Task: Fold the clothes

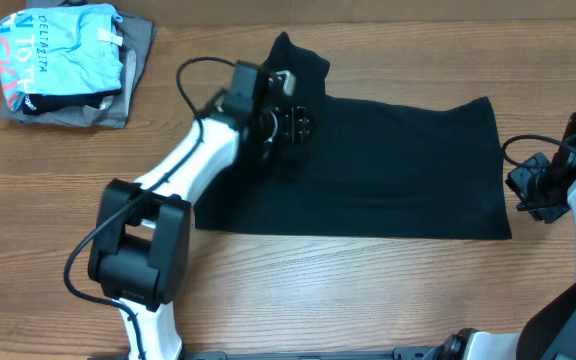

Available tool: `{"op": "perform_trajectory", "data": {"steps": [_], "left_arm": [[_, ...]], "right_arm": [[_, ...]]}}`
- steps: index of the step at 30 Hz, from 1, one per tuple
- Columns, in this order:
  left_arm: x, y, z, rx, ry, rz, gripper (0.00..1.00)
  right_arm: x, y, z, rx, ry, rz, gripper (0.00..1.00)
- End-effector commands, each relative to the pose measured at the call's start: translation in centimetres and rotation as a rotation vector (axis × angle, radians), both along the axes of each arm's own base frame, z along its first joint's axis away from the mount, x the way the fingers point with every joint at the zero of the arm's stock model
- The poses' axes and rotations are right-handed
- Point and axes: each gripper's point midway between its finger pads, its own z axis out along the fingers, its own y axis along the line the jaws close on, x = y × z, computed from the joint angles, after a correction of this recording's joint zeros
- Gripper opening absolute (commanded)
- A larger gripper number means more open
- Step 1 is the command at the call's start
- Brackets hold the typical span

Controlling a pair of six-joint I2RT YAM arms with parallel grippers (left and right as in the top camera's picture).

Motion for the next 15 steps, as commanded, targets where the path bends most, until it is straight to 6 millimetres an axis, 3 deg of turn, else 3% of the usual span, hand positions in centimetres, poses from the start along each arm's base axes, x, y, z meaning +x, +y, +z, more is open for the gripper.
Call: {"op": "perform_trajectory", "data": {"steps": [1,4,6,9,15], "left_arm": [[1.8,4.1,3.4,0.059,0.012,0.081,0.66],[-0.8,6.0,2.5,0.149,0.145,0.107,0.66],[-2.5,5.8,1.4,0.171,0.216,0.090,0.68],[-4.3,4.0,-0.6,0.197,0.270,0.037,0.72],[-5.9,0.9,-4.2,0.229,0.330,-0.034,0.73]], "right_arm": [[0.4,-0.2,0.6,-0.010,-0.021,0.008,0.42],[0.8,-0.3,0.7,-0.016,-0.035,0.008,0.42],[1.1,-0.5,0.8,-0.020,-0.049,0.005,0.42],[1.3,-0.5,0.8,-0.020,-0.057,0.002,0.43],[0.8,-0.3,0.6,-0.011,-0.035,0.002,0.43]]}}
